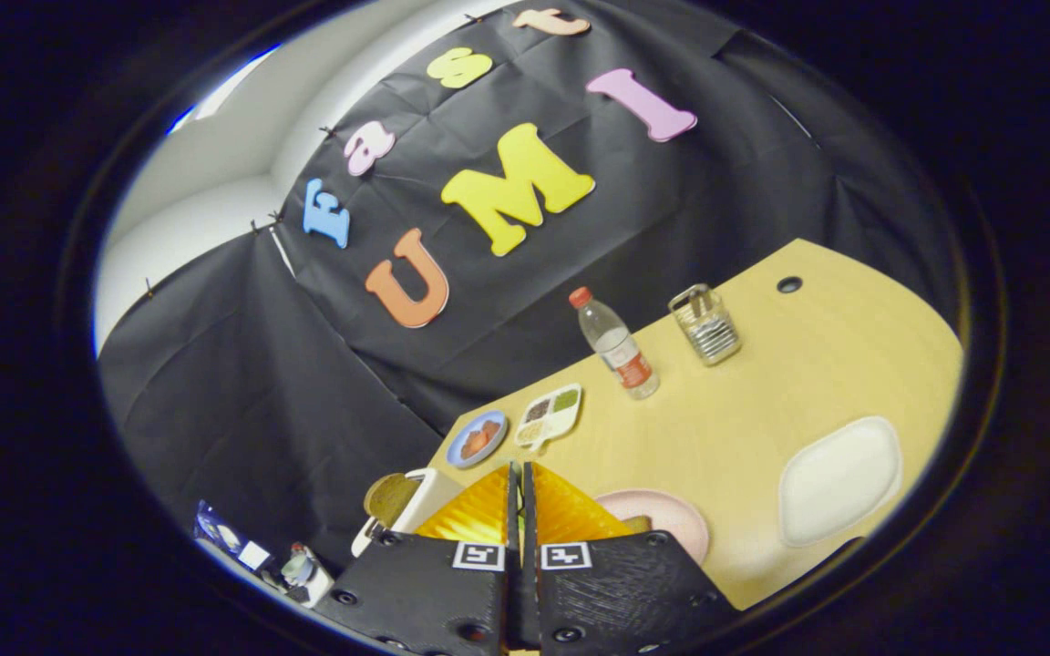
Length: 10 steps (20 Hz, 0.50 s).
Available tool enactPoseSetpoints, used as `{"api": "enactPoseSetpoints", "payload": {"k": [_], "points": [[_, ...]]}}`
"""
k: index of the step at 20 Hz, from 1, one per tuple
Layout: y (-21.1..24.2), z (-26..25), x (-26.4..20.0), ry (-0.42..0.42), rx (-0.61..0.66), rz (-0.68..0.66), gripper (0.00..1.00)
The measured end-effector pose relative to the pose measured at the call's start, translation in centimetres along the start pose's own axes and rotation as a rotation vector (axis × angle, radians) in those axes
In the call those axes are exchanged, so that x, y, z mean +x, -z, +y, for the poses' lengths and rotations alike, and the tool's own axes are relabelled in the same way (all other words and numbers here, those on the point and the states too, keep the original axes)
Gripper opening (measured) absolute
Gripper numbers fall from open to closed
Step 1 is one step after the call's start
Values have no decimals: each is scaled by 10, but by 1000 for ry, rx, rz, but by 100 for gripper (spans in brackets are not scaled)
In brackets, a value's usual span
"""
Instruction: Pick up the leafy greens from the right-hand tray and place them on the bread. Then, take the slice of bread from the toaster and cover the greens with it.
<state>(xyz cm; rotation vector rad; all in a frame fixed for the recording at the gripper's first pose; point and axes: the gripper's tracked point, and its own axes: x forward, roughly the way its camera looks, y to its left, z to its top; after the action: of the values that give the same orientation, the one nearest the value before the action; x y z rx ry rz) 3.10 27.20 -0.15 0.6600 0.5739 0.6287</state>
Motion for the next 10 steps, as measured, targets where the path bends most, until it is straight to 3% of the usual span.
{"api": "enactPoseSetpoints", "payload": {"k": [6,10], "points": [[54,34,32,-90,108,75,0],[74,25,46,-117,226,110,0]]}}
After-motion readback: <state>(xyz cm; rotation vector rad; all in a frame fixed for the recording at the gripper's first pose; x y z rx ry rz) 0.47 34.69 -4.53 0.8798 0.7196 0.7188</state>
